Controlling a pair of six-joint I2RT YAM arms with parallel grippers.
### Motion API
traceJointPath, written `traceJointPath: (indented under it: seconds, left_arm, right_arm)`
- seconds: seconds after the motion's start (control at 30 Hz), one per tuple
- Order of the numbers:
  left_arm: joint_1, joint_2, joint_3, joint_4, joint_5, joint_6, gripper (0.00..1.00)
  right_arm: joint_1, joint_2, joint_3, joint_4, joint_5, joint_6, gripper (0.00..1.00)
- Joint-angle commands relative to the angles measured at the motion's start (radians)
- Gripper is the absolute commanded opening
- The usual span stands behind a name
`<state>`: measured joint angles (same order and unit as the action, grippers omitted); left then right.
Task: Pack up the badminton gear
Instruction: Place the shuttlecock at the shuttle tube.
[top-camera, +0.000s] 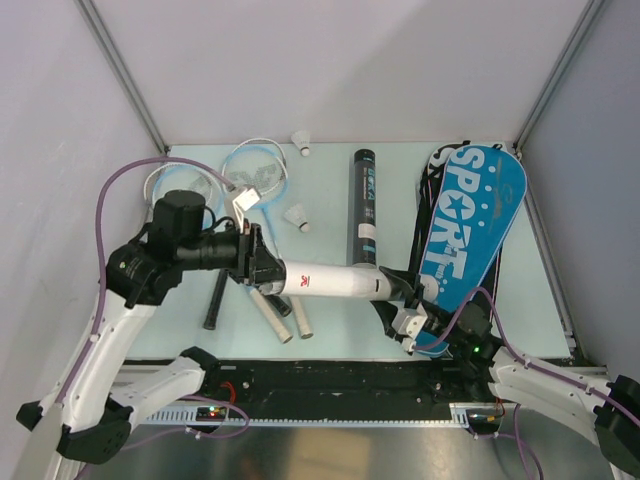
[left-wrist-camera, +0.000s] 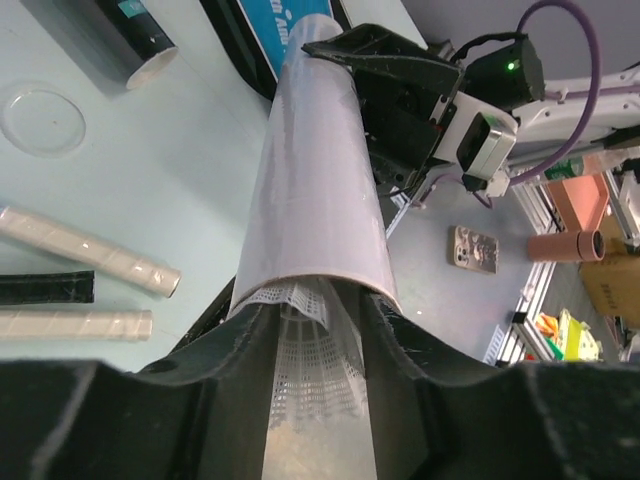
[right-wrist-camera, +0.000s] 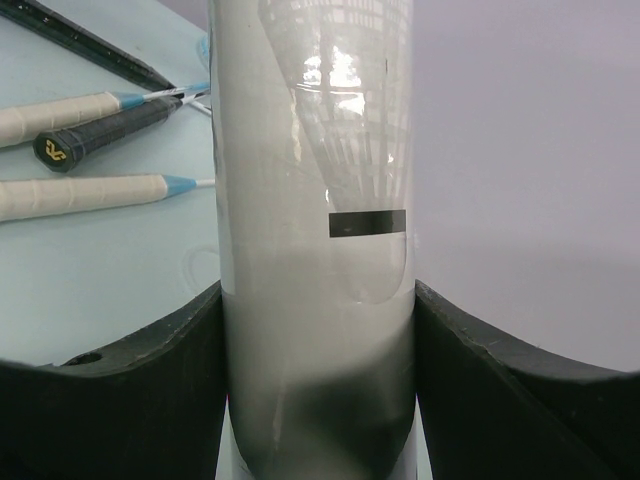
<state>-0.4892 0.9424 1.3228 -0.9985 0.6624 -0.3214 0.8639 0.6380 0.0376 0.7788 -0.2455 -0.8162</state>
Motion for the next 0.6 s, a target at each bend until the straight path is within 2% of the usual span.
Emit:
traceJointPath:
  seconds: [0.0,0.23,0.57]
  left_arm:
    - [-0.008,-0.052,0.057,0.063,-0.061,-0.063,0.44]
    - [-0.008,-0.082,0.092,0.063,-0.112,-0.069,0.53]
    - [-0.008,-0.104,0.036,0.061,-0.109,-0.043,0.38]
  right_arm:
    - [0.015,-0.011,-0.010,0.077,0.002,-0.004,0.44]
    - [0.015,0.005,0.001,0.083,0.009,0.004,0.43]
    - [0.017,-0.006,-0.002,0.083,0.036,0.017,0.41]
